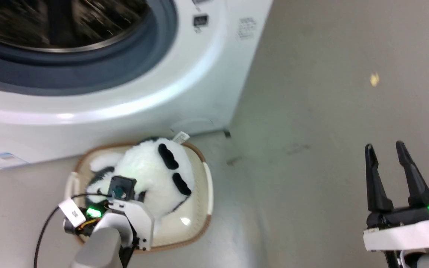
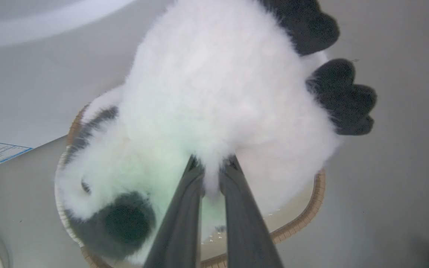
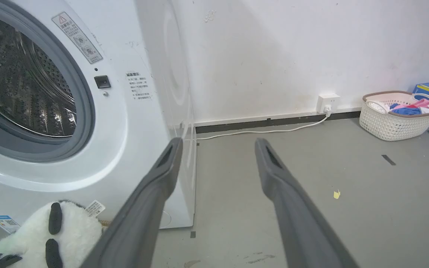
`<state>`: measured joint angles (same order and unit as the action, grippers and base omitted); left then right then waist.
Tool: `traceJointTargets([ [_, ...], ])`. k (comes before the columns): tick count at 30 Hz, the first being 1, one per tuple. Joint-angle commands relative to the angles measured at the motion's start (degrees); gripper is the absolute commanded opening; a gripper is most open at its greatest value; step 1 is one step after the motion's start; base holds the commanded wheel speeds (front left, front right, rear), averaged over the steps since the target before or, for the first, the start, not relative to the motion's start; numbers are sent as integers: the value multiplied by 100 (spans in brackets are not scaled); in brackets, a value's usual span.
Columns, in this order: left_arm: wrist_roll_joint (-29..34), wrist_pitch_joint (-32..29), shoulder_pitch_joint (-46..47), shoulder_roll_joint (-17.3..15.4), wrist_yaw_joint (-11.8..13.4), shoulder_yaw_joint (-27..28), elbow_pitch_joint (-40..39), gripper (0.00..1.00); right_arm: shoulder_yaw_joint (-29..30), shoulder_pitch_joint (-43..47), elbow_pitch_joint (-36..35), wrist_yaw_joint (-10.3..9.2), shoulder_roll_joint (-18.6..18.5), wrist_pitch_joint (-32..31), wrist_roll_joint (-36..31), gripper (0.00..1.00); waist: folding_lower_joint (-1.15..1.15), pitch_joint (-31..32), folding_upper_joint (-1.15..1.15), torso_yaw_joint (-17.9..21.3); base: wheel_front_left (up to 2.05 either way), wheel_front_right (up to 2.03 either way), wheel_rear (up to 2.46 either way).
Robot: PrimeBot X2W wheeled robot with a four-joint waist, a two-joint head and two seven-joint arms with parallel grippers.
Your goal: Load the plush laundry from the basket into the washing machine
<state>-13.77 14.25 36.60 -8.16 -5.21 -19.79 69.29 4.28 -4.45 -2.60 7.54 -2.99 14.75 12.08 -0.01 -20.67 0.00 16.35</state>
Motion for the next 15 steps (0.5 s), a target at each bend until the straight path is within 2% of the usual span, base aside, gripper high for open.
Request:
traceJointTargets([
  [1, -15, 67, -218, 15, 9, 0, -293, 0, 42, 133, -38, -5, 12, 25, -56, 100, 1, 672, 0, -511, 0, 0, 0],
  [8, -45, 73, -1213, -19, 212, 319, -2162, 0, 99, 416, -64, -5, 12, 25, -145, 100, 1, 1156, 0, -786, 0, 0, 0],
  [15, 206, 73, -1937, -94, 401, 720, -4297, 0, 107, 493, -130, -5, 12, 25, -128, 100, 1, 1178, 0, -856, 0, 0, 0],
])
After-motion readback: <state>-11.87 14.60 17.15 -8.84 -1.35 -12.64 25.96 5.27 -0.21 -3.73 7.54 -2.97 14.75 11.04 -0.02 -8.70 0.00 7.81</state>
